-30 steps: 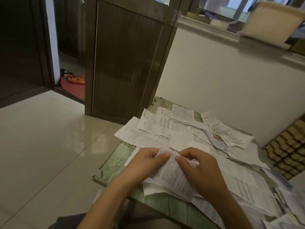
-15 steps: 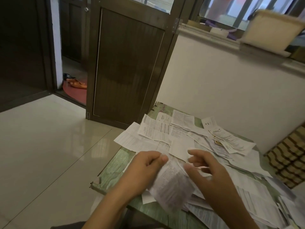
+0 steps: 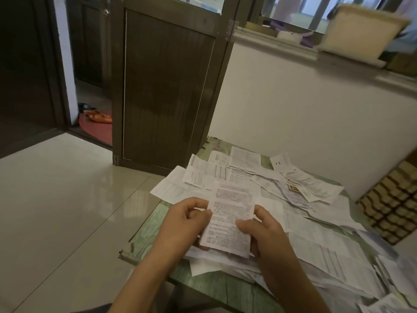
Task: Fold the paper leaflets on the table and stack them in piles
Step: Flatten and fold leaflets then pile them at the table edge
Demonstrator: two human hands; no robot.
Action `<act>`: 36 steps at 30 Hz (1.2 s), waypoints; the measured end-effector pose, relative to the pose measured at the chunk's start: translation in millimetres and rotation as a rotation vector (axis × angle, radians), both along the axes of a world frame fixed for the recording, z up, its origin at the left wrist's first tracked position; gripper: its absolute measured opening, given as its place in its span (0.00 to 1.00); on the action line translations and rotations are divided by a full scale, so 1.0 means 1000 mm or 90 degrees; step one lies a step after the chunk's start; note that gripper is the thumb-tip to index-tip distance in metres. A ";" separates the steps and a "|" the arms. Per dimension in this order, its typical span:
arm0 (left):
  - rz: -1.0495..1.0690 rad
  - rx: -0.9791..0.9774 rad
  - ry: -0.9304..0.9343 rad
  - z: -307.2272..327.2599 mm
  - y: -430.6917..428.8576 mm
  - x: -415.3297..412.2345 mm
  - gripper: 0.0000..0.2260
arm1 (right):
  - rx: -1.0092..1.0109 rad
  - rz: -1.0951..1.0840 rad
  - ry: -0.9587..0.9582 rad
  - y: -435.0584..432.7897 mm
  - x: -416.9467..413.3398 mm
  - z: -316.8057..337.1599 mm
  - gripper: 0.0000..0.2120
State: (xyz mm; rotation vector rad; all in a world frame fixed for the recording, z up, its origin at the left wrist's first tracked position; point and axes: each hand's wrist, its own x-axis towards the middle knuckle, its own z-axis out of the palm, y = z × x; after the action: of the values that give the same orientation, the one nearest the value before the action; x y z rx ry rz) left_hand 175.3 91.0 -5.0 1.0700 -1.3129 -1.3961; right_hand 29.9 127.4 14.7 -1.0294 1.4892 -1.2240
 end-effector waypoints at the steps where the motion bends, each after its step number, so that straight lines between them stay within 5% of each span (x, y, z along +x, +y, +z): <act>1: 0.001 -0.009 -0.002 0.000 -0.001 0.001 0.05 | 0.007 0.018 -0.009 0.001 -0.002 -0.001 0.12; 11: 0.032 -0.052 -0.099 -0.007 0.007 -0.012 0.14 | -0.086 0.002 0.140 0.003 -0.001 -0.017 0.12; 17: -0.017 0.060 0.066 0.005 0.011 -0.011 0.09 | -0.030 0.036 -0.128 0.002 -0.010 -0.012 0.13; 23: -0.023 0.208 0.191 0.005 0.009 -0.014 0.14 | -0.149 0.086 0.071 0.002 -0.010 -0.016 0.24; 25: -0.110 0.216 0.147 0.003 0.010 -0.013 0.20 | -0.214 0.089 0.141 0.000 -0.010 -0.018 0.24; 28: -0.163 0.183 0.097 0.002 0.013 -0.011 0.15 | -0.275 0.081 0.209 0.001 -0.009 -0.018 0.20; 33: -0.097 0.119 0.108 0.000 0.010 -0.010 0.09 | -0.186 0.063 0.082 0.008 -0.010 -0.011 0.12; 36: -0.085 0.107 0.112 0.001 0.009 -0.009 0.09 | -0.130 0.107 0.114 0.008 -0.011 -0.006 0.12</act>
State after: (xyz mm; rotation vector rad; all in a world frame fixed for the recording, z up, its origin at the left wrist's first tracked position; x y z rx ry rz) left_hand 166.1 99.9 -4.0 0.9574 -1.1723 -1.6861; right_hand 18.4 135.3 9.1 -1.4042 1.3983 -1.2063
